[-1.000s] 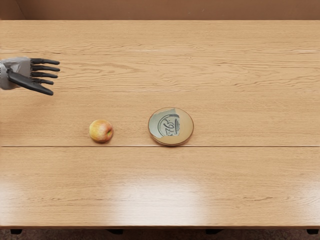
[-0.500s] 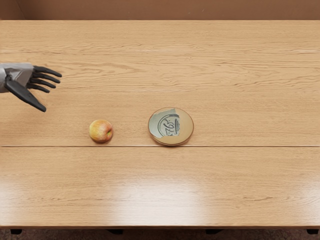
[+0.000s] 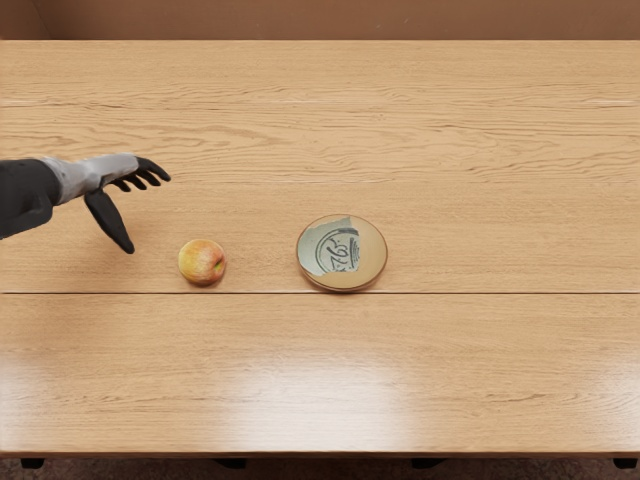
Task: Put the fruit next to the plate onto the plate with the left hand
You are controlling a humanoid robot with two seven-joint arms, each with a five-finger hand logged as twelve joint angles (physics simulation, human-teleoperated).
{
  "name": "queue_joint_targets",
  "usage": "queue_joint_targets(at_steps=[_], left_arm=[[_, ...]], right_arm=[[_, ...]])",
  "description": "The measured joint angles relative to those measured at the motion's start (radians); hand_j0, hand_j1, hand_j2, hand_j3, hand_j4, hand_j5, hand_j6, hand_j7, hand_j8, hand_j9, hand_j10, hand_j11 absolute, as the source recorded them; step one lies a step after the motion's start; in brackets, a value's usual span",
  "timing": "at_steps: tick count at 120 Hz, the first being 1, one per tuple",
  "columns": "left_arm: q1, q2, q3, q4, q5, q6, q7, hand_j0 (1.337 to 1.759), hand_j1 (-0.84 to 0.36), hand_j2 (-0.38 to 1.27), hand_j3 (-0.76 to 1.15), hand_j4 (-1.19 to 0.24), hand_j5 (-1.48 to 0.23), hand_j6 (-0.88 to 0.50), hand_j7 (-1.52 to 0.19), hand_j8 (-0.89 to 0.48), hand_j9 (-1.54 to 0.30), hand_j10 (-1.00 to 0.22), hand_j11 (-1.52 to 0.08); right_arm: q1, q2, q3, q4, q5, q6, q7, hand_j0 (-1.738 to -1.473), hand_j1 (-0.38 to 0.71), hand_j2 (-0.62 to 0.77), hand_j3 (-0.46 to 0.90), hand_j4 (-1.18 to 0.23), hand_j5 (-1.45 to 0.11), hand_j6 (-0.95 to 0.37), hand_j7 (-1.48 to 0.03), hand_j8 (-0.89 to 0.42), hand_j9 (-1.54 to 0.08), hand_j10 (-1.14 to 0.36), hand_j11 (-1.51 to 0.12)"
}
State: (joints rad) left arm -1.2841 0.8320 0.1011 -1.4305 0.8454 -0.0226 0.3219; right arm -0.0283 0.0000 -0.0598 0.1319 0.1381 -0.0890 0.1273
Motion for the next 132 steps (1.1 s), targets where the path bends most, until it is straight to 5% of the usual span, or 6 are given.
queue_joint_targets(at_steps=[33,48,60,77,132], left_arm=[[-0.103,-0.063,0.248,-0.094,-0.022,0.179,0.121,1.658,0.06,0.05,0.0,-0.24,-0.31,-0.24,-0.31,-0.24,-0.31,-0.24,-0.31],[-0.247,-0.11,0.356,-0.146,-0.057,0.265,0.154,1.658,0.06,0.05,0.0,-0.24,-0.31,-0.24,-0.31,-0.24,-0.31,-0.24,-0.31],[-0.374,-0.265,0.535,-0.177,-0.146,0.403,0.164,1.658,0.06,0.05,0.0,-0.24,-0.31,-0.24,-0.31,-0.24,-0.31,-0.24,-0.31],[-0.386,-0.334,0.685,-0.198,-0.257,0.548,0.169,1.658,0.06,0.05,0.0,-0.24,-0.31,-0.24,-0.31,-0.24,-0.31,-0.24,-0.31],[-0.456,-0.539,0.746,-0.204,-0.437,0.632,0.171,1.658,0.06,0.05,0.0,-0.24,-0.31,-0.24,-0.31,-0.24,-0.31,-0.24,-0.31]], right_arm=[[0.001,0.0,0.0,0.0,0.0,0.0,0.0,-1.658,-0.31,-0.01,0.0,-0.04,-0.05,-0.04,-0.05,-0.04,-0.05,-0.04,-0.05],[0.001,0.0,0.0,0.0,0.0,0.0,0.0,-1.658,-0.31,-0.01,0.0,-0.04,-0.05,-0.04,-0.05,-0.04,-0.05,-0.03,-0.05],[0.003,0.0,0.0,0.0,0.0,0.0,0.0,-1.658,-0.31,-0.01,0.0,-0.04,-0.05,-0.04,-0.05,-0.04,-0.05,-0.03,-0.05],[0.003,0.0,0.0,0.0,0.0,0.0,0.0,-1.658,-0.31,-0.01,0.0,-0.04,-0.05,-0.04,-0.05,-0.04,-0.05,-0.04,-0.05],[0.005,0.0,0.0,0.0,0.0,0.0,0.0,-1.658,-0.31,-0.01,0.0,-0.04,-0.05,-0.04,-0.05,-0.04,-0.05,-0.03,-0.05]])
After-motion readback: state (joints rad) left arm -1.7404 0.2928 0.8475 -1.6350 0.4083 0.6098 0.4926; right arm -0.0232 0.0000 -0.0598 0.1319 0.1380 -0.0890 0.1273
